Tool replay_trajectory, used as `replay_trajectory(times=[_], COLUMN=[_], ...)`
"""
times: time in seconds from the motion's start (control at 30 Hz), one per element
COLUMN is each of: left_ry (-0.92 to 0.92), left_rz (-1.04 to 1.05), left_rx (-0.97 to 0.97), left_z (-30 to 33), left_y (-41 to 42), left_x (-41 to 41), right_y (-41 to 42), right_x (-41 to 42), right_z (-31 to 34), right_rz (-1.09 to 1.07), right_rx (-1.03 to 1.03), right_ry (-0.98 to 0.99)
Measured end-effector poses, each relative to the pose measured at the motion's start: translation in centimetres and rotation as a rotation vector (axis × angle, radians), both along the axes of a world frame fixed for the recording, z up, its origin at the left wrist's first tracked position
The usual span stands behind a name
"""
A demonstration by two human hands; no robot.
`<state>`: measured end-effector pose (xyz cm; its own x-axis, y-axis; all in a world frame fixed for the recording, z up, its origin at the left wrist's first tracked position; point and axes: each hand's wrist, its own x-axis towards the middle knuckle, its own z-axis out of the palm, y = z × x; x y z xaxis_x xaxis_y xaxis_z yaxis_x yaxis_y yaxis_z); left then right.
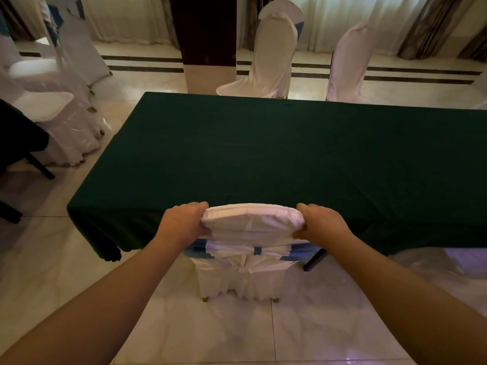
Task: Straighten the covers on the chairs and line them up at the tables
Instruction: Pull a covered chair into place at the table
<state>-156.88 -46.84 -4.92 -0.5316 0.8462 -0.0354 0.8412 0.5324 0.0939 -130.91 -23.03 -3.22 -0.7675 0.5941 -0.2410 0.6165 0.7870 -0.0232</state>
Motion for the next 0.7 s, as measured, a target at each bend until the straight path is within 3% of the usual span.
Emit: replay_trajectory(times=[0.37, 0.7], left_ry=[-0.216, -0.276], left_rz=[0.063, 0.196], left_rx=[0.023, 0.078], left_z=[0.6, 3.8], left_y=[-0.8, -4.3], left_x=[1.0, 1.7], right_y=[-0.8, -3.4], right_x=[0.8, -3.5], right_z=[0.3, 3.1], right_rz=[-0.065, 0.131], right_rx=[-0.098, -0.201], right_ry=[0.061, 0.205])
